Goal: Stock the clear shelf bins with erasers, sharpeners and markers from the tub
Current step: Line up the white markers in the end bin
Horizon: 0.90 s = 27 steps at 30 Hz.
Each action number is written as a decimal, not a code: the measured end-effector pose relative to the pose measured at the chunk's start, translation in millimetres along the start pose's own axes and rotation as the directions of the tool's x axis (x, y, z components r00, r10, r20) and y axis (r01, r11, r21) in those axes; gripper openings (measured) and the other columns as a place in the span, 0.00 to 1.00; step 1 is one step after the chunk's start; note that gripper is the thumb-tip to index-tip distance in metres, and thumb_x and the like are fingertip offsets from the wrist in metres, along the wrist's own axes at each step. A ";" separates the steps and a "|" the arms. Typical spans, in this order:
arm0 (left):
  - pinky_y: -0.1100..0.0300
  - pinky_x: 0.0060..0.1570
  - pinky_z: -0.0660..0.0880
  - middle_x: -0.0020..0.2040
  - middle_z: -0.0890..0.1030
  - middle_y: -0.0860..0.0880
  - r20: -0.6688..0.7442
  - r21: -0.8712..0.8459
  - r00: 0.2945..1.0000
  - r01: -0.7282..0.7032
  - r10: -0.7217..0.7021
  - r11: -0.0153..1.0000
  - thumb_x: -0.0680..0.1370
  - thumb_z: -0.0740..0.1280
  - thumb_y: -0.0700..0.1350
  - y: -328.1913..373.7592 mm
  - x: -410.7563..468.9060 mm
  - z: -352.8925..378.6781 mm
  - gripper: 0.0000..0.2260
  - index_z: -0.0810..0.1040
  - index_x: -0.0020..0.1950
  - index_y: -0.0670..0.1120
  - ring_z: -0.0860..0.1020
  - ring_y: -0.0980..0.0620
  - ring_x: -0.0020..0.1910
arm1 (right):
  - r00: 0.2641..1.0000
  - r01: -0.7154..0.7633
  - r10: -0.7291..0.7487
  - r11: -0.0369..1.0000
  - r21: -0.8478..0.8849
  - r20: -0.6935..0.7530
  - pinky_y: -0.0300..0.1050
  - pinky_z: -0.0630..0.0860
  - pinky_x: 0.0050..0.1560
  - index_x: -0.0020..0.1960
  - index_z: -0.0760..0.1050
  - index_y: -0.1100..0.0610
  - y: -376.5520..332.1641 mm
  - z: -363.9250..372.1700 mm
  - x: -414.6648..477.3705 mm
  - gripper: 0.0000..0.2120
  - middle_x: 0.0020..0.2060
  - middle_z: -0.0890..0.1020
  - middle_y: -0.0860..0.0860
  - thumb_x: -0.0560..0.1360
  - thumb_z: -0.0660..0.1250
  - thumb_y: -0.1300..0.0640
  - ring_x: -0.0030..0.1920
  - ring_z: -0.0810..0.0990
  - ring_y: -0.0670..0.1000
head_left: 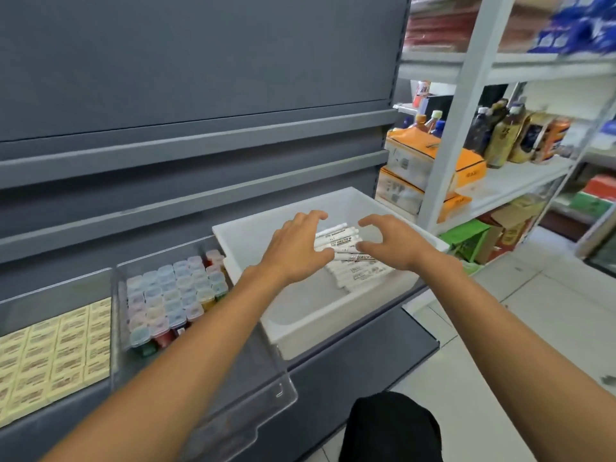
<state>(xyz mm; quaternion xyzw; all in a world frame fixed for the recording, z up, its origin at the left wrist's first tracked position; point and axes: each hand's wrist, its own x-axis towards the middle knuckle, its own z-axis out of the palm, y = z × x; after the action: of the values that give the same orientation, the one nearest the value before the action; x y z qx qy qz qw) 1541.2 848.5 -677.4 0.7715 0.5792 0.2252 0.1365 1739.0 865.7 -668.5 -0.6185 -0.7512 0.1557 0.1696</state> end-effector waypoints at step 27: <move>0.54 0.46 0.72 0.48 0.75 0.53 0.438 0.289 0.866 0.119 -0.242 0.950 0.60 0.73 0.73 -32.4 155.5 105.5 0.36 0.68 0.54 0.50 0.74 0.48 0.50 | 0.991 0.023 -0.016 0.998 -0.051 0.136 0.49 0.75 0.58 0.65 0.72 0.52 61.1 45.1 136.0 0.15 0.62 0.75 0.54 0.79 0.63 0.53 0.55 0.79 0.54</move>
<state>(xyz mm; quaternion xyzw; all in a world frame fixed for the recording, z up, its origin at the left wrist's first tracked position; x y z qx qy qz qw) 1603.0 1011.8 -754.2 0.7558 0.6231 -0.0569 0.1933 1748.3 1009.6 -727.5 -0.6034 -0.7708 0.1760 0.1037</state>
